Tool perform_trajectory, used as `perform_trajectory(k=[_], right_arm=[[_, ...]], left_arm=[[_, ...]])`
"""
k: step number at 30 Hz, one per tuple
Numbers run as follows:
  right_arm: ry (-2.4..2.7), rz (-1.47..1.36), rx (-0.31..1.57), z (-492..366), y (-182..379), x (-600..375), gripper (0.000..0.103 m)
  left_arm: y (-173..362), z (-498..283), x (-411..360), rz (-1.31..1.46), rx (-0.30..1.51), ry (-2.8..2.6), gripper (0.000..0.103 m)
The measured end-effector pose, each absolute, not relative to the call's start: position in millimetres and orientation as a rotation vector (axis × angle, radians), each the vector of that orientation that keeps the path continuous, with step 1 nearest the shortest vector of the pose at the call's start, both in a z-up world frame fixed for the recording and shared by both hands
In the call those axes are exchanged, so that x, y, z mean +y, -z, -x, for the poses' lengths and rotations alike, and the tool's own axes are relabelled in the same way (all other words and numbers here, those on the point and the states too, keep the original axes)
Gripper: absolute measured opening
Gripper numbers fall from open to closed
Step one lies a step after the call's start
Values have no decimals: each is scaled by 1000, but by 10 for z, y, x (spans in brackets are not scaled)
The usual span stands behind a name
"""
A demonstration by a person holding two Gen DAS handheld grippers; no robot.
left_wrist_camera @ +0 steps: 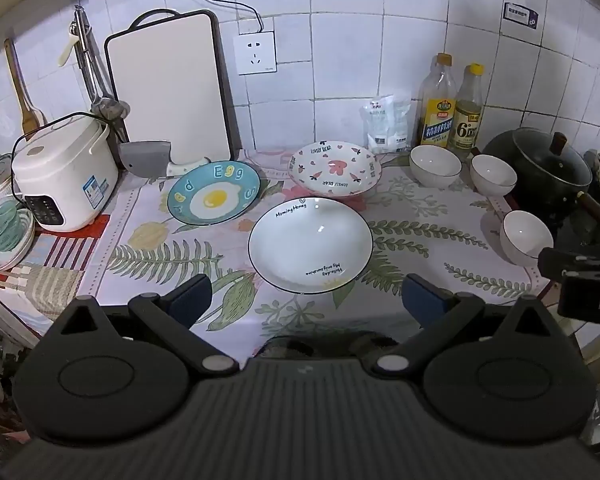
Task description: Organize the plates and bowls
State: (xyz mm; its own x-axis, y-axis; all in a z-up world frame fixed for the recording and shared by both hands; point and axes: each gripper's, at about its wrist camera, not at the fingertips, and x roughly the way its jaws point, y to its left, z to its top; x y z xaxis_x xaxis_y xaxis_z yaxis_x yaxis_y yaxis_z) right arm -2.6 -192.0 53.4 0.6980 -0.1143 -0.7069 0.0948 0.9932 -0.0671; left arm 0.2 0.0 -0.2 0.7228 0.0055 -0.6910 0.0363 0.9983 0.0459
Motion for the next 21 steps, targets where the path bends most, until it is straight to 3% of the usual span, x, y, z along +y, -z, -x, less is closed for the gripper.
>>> perform_trajectory(k=[21], right_arm=[[93,43,785,26,-501,-1903,103]], left_arm=[[28,-19,33,-51,750,-5,103]])
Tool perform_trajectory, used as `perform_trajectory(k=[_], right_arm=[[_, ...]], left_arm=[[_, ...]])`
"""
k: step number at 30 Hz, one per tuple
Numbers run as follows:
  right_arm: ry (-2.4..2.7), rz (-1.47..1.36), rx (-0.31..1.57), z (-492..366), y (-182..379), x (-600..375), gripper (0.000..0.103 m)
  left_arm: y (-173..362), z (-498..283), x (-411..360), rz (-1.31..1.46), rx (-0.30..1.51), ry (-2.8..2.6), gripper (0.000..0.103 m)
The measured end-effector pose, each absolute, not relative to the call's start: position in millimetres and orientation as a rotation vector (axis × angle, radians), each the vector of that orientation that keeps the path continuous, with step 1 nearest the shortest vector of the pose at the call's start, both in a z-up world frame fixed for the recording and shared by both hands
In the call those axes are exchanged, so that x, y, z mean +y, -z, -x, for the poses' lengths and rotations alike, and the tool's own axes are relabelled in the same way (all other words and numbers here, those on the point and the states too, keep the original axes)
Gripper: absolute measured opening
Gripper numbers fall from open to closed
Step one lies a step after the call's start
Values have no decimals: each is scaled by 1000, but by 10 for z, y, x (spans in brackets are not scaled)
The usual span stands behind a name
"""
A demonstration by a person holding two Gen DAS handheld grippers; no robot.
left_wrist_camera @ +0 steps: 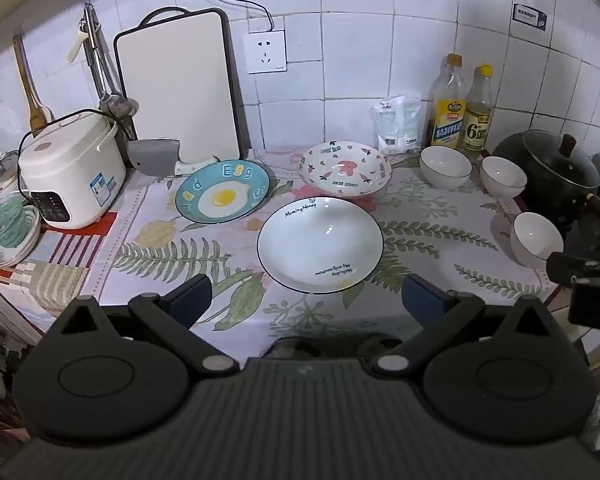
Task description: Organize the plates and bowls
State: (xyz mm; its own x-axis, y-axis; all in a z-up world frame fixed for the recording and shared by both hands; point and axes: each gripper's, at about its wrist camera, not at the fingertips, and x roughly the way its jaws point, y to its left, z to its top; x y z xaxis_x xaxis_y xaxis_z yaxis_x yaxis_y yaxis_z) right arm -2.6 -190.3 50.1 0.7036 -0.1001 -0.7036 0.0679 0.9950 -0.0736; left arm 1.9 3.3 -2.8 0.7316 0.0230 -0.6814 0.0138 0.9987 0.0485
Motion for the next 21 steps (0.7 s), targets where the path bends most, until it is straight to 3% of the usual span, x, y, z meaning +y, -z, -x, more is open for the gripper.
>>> perform_trajectory(k=[21], right_arm=[[89,38,777,66,-474,-1895,103]], left_arm=[[83,12,81,-47,742,0,103]])
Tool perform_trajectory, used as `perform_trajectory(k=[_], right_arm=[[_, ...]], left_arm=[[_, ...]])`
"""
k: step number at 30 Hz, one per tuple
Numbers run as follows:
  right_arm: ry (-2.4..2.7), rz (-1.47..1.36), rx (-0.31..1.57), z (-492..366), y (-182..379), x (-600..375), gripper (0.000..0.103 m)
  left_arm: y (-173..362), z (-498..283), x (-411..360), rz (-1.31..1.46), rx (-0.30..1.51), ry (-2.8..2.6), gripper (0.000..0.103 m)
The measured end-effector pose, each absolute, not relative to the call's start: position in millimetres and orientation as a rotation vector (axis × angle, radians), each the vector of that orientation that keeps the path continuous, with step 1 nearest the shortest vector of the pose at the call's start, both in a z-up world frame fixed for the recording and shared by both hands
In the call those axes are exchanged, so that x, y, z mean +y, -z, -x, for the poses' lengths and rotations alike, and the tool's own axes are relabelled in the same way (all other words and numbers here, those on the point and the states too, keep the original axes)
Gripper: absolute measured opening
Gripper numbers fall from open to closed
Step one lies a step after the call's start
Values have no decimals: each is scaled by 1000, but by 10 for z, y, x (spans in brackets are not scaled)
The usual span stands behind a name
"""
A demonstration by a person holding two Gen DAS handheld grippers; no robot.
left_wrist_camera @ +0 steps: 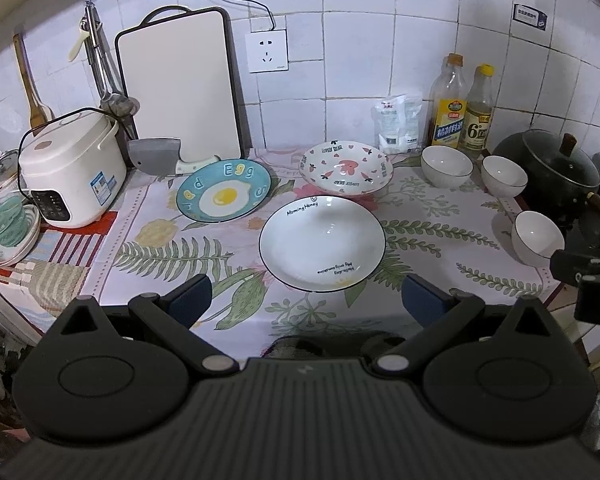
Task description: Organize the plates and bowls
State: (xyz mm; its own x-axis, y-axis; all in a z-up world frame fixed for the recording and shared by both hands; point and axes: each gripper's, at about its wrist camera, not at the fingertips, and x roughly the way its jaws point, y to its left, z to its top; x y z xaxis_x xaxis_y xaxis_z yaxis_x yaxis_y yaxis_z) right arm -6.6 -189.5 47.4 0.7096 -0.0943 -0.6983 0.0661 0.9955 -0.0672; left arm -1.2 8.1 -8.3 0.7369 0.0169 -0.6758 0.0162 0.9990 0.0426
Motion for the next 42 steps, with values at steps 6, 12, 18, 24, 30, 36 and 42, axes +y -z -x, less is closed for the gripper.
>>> perform_trajectory(k=[6,12,18,24,30,36,42], right_arm=[[92,37,772,82,-470,-1906,103],[106,63,745,106,-481,-1912,103],[110,55,751,124,-440,-1927,103],[117,55,742,132,-425,-1942,103],[132,74,727,143,-421,-1951,103],[127,80,728,152,-415,-1949,103],[127,89,727,165,-400,-1933,103]], left_arm=[[94,18,82,-47,742,1,103],[116,44,65,-40,746,11,103],[153,13,48,-43,764,27,103],[176,10,42,-52,760,19,103],[187,16,27,-61,752,11,103],[188,15,24,-63,751,10,103],[200,13,20,-68,749,13,103]])
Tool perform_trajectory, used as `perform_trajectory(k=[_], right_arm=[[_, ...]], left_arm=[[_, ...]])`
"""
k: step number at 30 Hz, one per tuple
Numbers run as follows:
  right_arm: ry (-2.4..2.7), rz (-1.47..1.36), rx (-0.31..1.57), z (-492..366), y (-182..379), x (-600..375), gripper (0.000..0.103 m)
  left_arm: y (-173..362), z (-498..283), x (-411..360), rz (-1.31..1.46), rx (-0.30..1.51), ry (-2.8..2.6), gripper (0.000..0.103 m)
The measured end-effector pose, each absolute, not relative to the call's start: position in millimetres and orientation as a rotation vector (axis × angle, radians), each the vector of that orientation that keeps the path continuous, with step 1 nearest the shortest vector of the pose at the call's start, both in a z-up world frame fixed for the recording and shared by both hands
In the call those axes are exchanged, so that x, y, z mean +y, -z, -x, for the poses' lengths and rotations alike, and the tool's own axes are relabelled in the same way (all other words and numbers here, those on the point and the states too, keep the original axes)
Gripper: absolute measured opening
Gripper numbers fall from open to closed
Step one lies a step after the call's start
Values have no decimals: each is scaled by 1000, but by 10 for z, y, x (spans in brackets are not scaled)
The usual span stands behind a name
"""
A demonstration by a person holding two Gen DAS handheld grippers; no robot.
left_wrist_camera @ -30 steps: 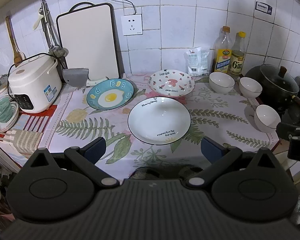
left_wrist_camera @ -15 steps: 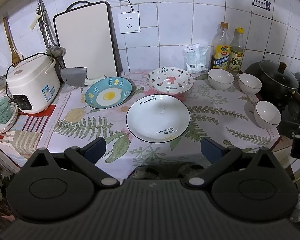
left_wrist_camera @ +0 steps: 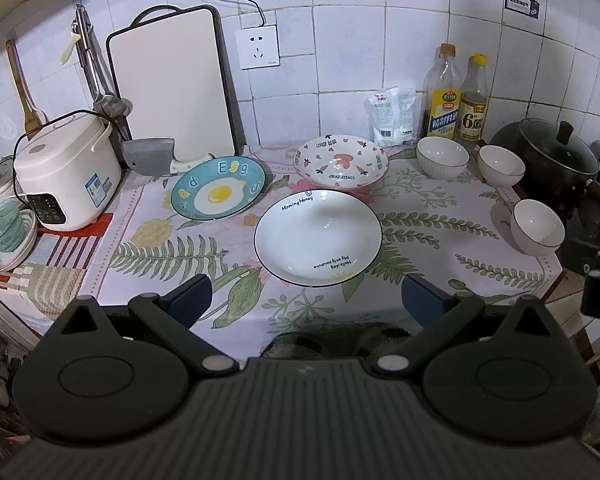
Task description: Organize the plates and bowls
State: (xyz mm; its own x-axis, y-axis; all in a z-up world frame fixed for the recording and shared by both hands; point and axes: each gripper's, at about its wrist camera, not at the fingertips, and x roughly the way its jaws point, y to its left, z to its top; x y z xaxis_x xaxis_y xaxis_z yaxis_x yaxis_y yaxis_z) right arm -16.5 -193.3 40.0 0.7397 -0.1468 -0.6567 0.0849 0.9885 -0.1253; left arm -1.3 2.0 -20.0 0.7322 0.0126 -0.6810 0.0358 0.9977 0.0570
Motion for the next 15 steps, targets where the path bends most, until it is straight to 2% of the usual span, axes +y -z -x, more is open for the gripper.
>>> perform_trajectory(k=[11,15], right_arm=[[96,85,728,112,-379,-1932,103],[32,79,643,83,-460,-1951,103]], left_arm=[[170,-9,22,-74,757,22,103],[101,-89,65,-79,717,24,103]])
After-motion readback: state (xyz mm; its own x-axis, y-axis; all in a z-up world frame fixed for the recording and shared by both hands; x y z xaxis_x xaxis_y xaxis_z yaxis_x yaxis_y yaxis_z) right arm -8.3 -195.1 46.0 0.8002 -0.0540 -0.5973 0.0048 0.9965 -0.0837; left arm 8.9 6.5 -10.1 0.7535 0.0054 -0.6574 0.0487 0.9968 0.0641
